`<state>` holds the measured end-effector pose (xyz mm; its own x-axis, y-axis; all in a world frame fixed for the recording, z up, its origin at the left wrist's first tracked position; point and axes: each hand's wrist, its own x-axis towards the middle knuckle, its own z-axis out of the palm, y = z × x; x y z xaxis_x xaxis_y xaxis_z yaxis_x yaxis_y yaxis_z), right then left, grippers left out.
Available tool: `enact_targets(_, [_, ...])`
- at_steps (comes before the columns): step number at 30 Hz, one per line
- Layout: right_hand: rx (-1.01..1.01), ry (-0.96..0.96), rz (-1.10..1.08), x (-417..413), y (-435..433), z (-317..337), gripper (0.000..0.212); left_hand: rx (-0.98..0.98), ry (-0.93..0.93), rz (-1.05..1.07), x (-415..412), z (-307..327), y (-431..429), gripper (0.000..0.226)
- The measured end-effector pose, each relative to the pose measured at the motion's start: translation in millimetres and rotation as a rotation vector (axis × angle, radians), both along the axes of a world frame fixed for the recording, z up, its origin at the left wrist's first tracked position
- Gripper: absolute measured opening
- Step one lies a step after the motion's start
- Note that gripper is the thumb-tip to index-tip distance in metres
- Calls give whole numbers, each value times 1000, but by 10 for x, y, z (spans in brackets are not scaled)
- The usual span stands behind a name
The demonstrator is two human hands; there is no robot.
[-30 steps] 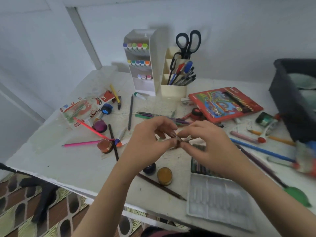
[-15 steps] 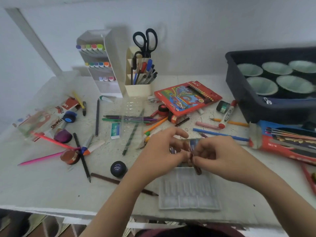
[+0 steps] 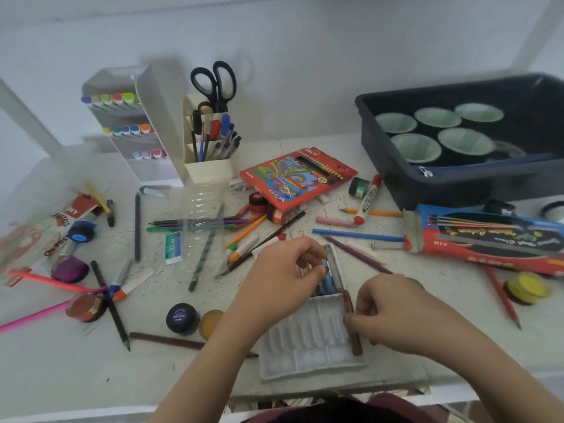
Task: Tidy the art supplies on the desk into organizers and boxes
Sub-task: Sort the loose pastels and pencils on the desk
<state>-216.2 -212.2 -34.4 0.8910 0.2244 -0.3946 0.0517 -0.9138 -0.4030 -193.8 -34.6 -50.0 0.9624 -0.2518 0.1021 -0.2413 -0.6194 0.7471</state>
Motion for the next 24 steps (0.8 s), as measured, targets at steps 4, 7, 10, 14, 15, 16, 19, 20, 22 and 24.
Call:
enact_targets(4, [-9, -32, 12, -1, 32, -1, 45, -8, 10, 6, 10, -33, 8, 15])
enact_targets(7, [-16, -16, -2, 10, 29, 7, 41, -19, 17, 17, 10, -54, 25, 17])
enact_targets(10, [-15, 31, -16, 11, 26, 22, 39, -21, 24, 21, 0, -66, 54, 21])
enact_targets(14, [-12, 47, 11, 15, 26, 24, 33, -23, 33, 33, -3, -82, 81, 17])
enact_targets(15, [-13, 54, 21, 17, 22, 24, 32, -22, 37, 37, 0, -86, 86, 17])
enact_targets(16, [-15, 59, 32, 20, 20, 23, 31, -20, 39, 40, 4, -91, 91, 16])
enact_targets(19, [-20, 83, 50, 40, 12, 12, 31, -8, 42, 45, 13, -100, 99, 16])
enact_targets(20, [-22, 100, 51, 54, 16, 7, 32, -5, 43, 48, 11, -102, 105, 16])
enact_targets(22, [-27, 140, 46, 76, 18, -1, 37, -3, 45, 52, 18, -107, 105, 16])
enact_targets(24, [-31, 166, 32, 88, 5, -6, 41, 2, 45, 52, 28, -101, 94, 18])
